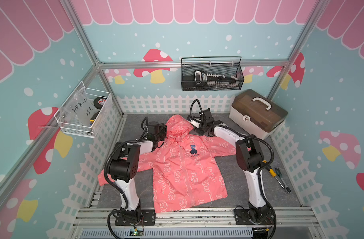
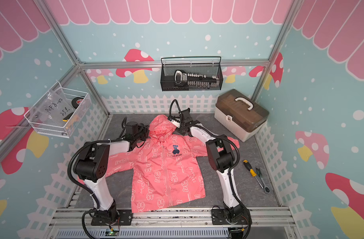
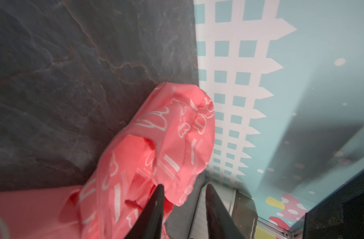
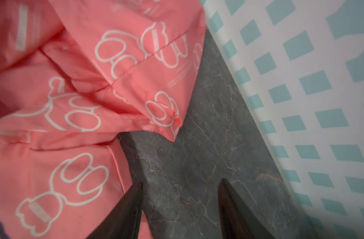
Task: Unzip the jacket
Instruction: Flatten out the jacket at the center of the board.
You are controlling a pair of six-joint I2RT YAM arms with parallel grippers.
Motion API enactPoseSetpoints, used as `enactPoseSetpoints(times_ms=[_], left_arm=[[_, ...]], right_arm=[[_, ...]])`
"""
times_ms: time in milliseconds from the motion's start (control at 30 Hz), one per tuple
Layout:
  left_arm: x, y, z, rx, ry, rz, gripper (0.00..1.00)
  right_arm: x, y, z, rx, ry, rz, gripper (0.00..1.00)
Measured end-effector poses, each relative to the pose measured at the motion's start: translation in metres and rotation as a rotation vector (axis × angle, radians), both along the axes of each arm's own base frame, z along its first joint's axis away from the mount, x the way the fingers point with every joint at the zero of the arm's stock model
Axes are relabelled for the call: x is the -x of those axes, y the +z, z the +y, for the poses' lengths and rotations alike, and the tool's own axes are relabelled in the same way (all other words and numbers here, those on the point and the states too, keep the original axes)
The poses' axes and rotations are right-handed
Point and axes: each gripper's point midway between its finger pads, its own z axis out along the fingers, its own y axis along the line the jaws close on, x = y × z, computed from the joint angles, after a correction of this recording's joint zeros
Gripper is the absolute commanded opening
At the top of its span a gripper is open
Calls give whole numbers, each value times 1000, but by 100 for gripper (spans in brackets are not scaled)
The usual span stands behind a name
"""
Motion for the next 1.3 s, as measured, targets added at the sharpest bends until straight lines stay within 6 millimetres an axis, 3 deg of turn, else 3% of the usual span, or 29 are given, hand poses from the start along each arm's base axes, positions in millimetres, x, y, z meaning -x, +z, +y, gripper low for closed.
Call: enactPoseSetpoints(times_ms=[67,133,200,300,433,500,633,767,933,1133,1300], left_arm=[[3,23,-2,-13,-4,-43,17],[8,44,-3,-44,-20,-81,15],[12,60,-4,-102,-54,-115,22],[10,82,-11,-231,-180,-195,41],[-9,107,-34,-456,-478,-307,45],[-8,111,-47,-605,-633,-372,48],[34,89,-77,-936,-1023,-472,51],[70,80,-92,-1083,-1358,-575,50],[87,61,-89,-1145,-1635,-665,49],[104,0,-82,-1085,-1888,-601,47],[111,-27,-80,-1073,-1999,-615,44]], right_arm=[[1,18,-3,-66,-44,15,57],[2,33,-6,-122,-81,28,56],[5,44,-9,-172,-108,45,56],[22,48,-12,-232,-121,81,57],[60,40,-16,-298,-88,117,59],[81,34,-19,-323,-58,122,59],[112,33,-26,-357,-1,77,61],[130,40,-32,-386,40,-16,65],[148,36,-39,-422,58,-98,67],[152,41,-40,-447,63,-156,69],[150,48,-37,-462,67,-180,67]])
